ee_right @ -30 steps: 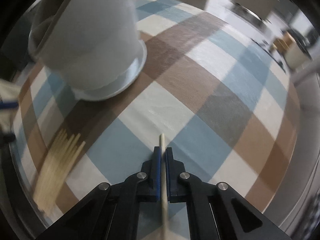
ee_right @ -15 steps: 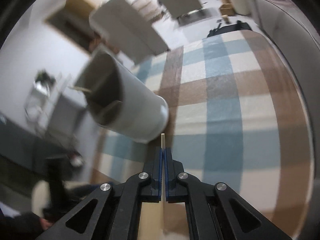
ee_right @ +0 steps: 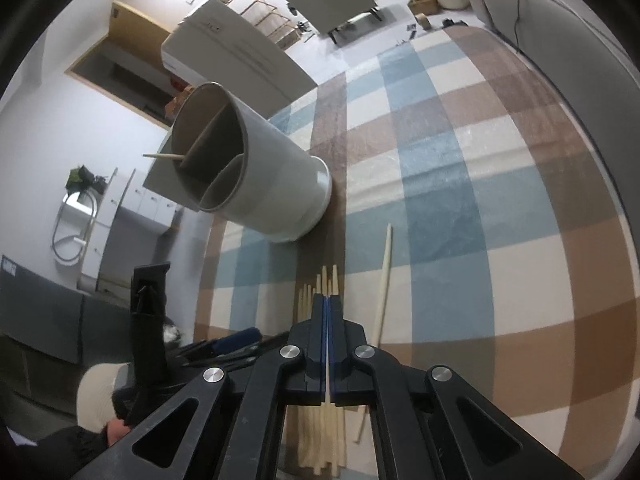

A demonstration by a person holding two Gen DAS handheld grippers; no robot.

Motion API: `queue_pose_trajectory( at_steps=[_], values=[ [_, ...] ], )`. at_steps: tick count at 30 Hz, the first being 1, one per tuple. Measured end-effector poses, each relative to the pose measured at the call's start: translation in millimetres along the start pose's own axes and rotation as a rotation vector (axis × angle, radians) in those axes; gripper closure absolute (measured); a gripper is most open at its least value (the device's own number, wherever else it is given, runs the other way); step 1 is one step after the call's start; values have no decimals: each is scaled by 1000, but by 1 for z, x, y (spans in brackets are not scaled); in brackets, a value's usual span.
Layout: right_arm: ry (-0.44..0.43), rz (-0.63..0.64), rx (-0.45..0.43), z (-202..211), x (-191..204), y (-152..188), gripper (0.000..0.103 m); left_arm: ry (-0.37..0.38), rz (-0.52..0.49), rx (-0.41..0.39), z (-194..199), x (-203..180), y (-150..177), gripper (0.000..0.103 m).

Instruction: Organize utensils

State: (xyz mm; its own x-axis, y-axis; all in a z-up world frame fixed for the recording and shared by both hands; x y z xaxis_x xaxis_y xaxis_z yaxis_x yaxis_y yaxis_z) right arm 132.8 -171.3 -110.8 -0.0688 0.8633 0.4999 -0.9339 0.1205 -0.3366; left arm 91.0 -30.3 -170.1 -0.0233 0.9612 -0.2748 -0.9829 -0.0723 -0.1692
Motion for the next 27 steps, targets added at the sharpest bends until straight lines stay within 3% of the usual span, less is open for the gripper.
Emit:
queue_pose_trajectory(
  at_steps=[5, 7, 9, 12, 20, 22, 23, 27],
  values=[
    [60, 31, -9, -6, -2, -1, 100, -82, -50, 3, -8, -7, -8, 43],
    [70, 14, -3, -8, -6, -1, 94, -79, -51, 8, -8, -9, -10, 50],
    [84, -7, 1, -11, -11, -2, 88, -109, -52, 16, -7, -5, -11, 67],
    [98, -8, 3, -14, -12, -4, 84, -129, -69, 23, -6, -2, -11, 75],
    [148, 45, -16, -18, -6, -13, 60, -134, -77, 21, -13, -11, -22, 76],
    [169, 44, -12, -20, -10, -15, 59, -128, -71, 7, -11, -10, -23, 85],
    [181, 40, -5, -21, -13, -15, 59, -121, -69, -2, -11, -11, -24, 100],
    [220, 35, 52, -32, -23, -14, 55, -48, -35, -11, -9, -5, -31, 102]
  ],
)
Point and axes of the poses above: each gripper's, at about its wrist camera, not at the fingertips, and z roughly against the way its jaws point, x to its left, y to its underside, the point moved 8 cm from there along -z, roughly the way its jaws point, and after that the axes turned 7 degrees about y, right-handed, at the moved point
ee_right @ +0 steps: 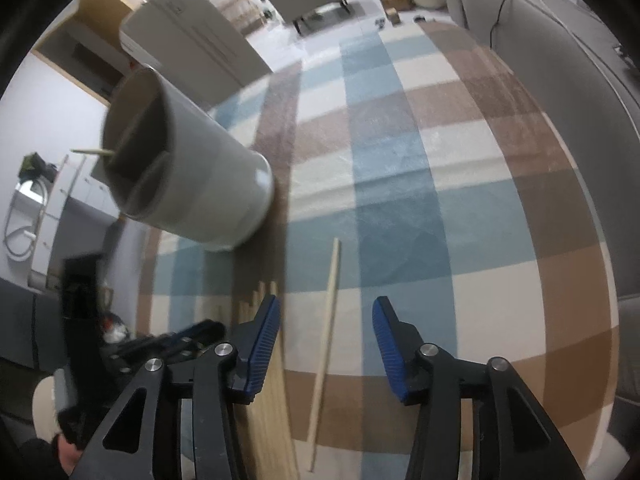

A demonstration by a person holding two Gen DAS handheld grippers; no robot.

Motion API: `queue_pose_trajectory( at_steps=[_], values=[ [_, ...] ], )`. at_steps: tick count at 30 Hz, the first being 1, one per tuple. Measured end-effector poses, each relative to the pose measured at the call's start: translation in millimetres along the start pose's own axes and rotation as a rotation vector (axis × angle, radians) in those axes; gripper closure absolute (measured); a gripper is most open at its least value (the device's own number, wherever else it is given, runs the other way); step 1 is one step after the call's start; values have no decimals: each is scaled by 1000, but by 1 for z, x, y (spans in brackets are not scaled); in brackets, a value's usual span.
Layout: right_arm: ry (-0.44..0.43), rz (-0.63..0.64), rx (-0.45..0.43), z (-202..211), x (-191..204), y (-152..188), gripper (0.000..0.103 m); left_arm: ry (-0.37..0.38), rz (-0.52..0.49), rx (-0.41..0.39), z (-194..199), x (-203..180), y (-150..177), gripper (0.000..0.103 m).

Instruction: Organize utensils

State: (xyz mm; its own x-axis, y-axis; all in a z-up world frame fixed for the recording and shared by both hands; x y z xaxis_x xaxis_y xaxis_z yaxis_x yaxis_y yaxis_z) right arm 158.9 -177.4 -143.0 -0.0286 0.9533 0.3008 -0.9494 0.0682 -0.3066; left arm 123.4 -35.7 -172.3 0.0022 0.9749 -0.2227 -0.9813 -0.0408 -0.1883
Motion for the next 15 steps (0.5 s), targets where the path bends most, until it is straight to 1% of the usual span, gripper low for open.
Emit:
queue_pose_trajectory(
  at_steps=[3, 5, 6, 7, 8, 9, 11, 12, 15],
  values=[
    [35, 33, 68, -15, 0, -2, 55, 67, 45, -19, 6, 7, -4, 102],
    [51, 41, 102, -23, 1, -6, 55, 101, 47, -68, 19, 10, -10, 102],
    [52, 39, 135, -30, 3, -8, 57, 122, 47, -94, 26, 10, -13, 102],
    [55, 40, 167, -36, 4, -9, 60, 142, 48, -117, 33, 11, -15, 102],
    [59, 49, 191, -41, 7, -11, 69, 162, 53, -144, 42, 14, -18, 102],
    [76, 69, 204, -45, 9, -12, 75, 176, 59, -160, 48, 15, -21, 102],
    [154, 119, 235, -54, 10, -15, 79, 219, 77, -196, 60, 19, -27, 102],
    [178, 134, 247, -56, 11, -16, 82, 236, 85, -223, 69, 24, -30, 102],
    [249, 171, 269, -59, 16, -19, 83, 272, 108, -271, 82, 31, -33, 102]
  ],
)
Point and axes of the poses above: each gripper's, at about its wrist camera, not at the fingertips, and z roughly against the way its jaws point, x to its left, y to its underside, the point moved 8 cm from there along -z, roughly the way its jaws point, and after that the axes turned 7 degrees about y, right-handed, at the moved point
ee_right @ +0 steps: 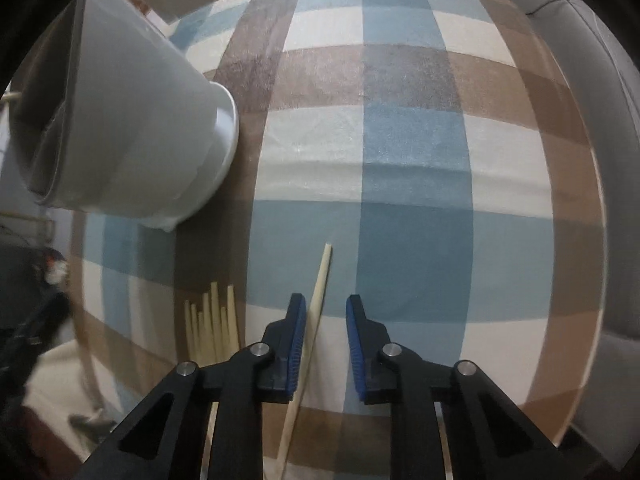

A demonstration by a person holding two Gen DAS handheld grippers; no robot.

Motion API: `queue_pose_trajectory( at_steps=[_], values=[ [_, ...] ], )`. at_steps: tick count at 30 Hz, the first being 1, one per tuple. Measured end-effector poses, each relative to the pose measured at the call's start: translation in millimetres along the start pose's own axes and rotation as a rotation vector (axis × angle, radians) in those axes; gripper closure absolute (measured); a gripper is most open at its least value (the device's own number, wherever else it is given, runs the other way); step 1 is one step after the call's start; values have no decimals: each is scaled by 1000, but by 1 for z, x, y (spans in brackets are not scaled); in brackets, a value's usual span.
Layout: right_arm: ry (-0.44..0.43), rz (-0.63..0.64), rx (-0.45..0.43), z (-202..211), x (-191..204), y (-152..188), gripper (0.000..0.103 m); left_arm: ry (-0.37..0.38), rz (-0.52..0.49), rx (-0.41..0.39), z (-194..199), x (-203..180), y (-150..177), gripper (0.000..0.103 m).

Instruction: Organize utensils

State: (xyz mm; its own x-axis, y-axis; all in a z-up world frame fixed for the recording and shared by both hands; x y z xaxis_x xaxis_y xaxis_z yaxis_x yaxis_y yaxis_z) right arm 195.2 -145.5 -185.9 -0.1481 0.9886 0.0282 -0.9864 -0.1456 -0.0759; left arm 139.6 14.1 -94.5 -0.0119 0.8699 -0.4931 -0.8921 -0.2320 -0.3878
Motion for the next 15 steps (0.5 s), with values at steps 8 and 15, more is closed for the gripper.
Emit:
queue_pose_trajectory(
  at_steps=[8, 15],
  values=[
    [158, 48, 11, -1, 23, 8, 91, 39, 22, -53, 15, 9, -8, 102],
    [162, 33, -97, 4, 26, 26, 98, 53, 46, -67, 26, 14, -9, 102]
  ],
)
Point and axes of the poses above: each gripper's, at about its wrist camera, not at the fingertips, and z roughly against the way its jaws point, x to its left, y to its underside, the point moved 8 cm from there along -z, roughly the way its jaws point, and after that the axes turned 7 degrees about y, right-handed, at the moved point
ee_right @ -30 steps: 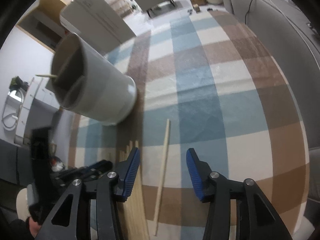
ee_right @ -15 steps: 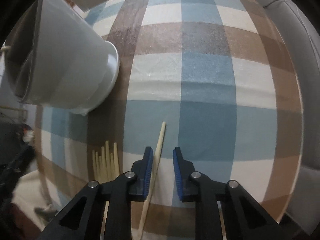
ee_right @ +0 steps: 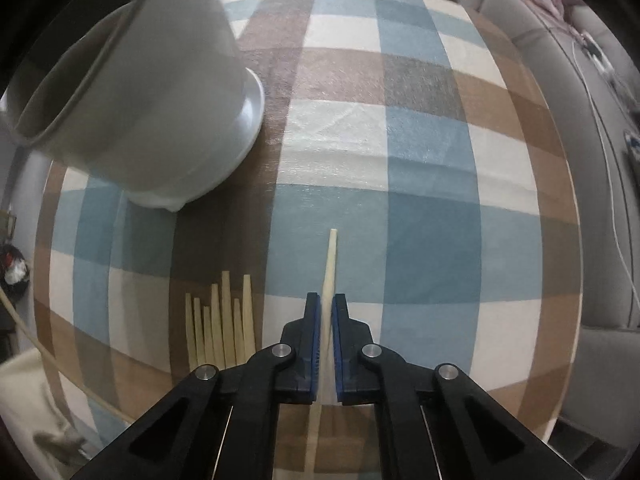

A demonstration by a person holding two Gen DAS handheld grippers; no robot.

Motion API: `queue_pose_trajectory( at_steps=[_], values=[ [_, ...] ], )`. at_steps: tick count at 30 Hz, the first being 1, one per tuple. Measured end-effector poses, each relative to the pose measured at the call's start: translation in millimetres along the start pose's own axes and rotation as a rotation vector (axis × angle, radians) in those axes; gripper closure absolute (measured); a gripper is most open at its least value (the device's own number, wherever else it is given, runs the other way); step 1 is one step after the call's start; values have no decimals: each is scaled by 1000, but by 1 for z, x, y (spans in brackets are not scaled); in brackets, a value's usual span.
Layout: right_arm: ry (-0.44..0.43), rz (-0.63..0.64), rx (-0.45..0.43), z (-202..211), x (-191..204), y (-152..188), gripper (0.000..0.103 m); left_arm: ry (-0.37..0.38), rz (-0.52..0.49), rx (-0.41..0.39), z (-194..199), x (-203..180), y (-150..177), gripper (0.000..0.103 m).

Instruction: Organize utensils

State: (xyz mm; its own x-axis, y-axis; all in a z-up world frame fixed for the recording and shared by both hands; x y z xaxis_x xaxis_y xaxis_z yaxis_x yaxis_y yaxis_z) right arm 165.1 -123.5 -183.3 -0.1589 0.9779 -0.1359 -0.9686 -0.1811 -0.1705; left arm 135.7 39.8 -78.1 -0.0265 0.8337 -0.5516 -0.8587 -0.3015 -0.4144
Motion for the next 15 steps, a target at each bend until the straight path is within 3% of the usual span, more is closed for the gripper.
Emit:
queue_pose_trajectory(
  at_steps=[6, 15],
  values=[
    [-106, -85, -103, 19, -21, 9, 99, 8, -18, -10, 7, -9, -2, 102],
    [-274, -169, -407, 98, -44, 33, 99, -2, -97, -36, 21, -33, 1, 102]
  ],
)
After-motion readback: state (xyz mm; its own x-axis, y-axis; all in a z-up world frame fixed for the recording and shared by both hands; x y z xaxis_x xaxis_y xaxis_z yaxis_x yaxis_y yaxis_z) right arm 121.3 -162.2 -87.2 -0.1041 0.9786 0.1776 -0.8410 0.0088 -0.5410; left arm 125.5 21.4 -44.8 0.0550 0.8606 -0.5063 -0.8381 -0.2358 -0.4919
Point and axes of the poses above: each gripper's, at about its wrist camera, not at the fingertips, and z roughly against the way its jaws point, x to its left, y to its underside, the point moved 8 cm from there along -z, roughly the way its jaws point, and after that the axes turned 7 degrees about y, right-handed, at the moved point
